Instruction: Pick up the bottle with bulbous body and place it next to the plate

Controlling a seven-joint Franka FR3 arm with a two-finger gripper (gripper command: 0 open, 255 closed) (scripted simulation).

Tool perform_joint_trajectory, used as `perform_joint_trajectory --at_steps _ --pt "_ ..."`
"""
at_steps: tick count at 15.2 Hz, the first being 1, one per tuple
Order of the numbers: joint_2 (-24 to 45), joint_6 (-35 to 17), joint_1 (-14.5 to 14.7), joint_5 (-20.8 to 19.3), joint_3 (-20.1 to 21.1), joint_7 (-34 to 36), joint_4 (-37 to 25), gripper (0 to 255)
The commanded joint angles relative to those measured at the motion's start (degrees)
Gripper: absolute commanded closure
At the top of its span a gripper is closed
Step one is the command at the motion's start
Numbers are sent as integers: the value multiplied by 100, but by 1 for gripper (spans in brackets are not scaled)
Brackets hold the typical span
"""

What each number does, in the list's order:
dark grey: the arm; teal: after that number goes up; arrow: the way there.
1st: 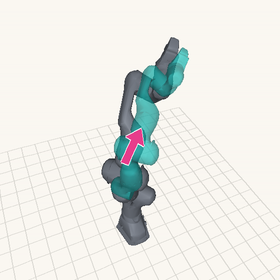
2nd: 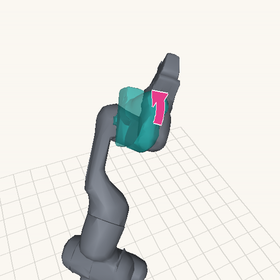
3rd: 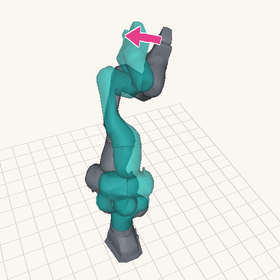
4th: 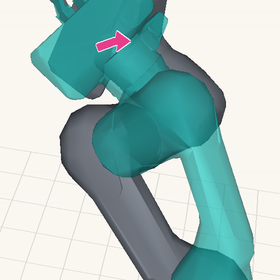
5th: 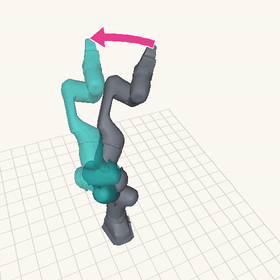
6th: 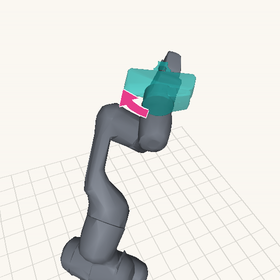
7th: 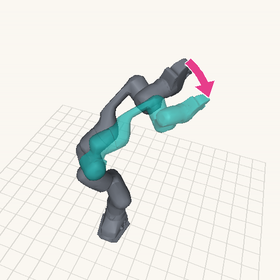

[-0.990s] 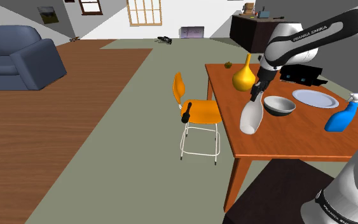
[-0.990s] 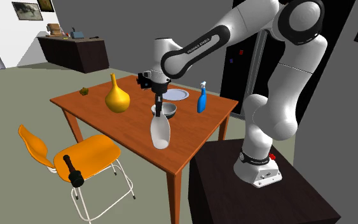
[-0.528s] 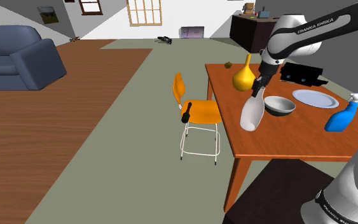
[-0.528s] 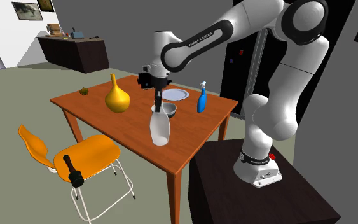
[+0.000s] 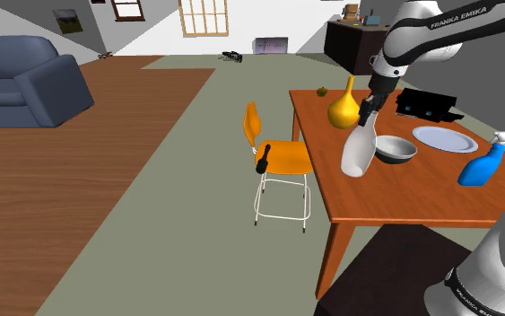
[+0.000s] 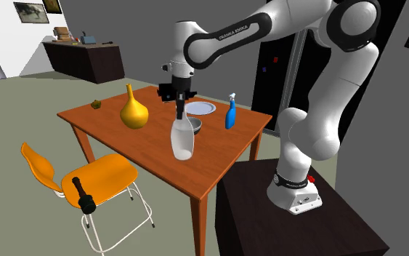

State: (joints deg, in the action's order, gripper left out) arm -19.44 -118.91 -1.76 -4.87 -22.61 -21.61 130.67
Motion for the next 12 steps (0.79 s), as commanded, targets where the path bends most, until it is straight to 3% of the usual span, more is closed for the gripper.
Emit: perform_joint_trajectory --at_steps 1,12 --pt "-18 172 5 3 17 9 -154 255" --pt "-106 1027 28 15 100 49 -924 255"
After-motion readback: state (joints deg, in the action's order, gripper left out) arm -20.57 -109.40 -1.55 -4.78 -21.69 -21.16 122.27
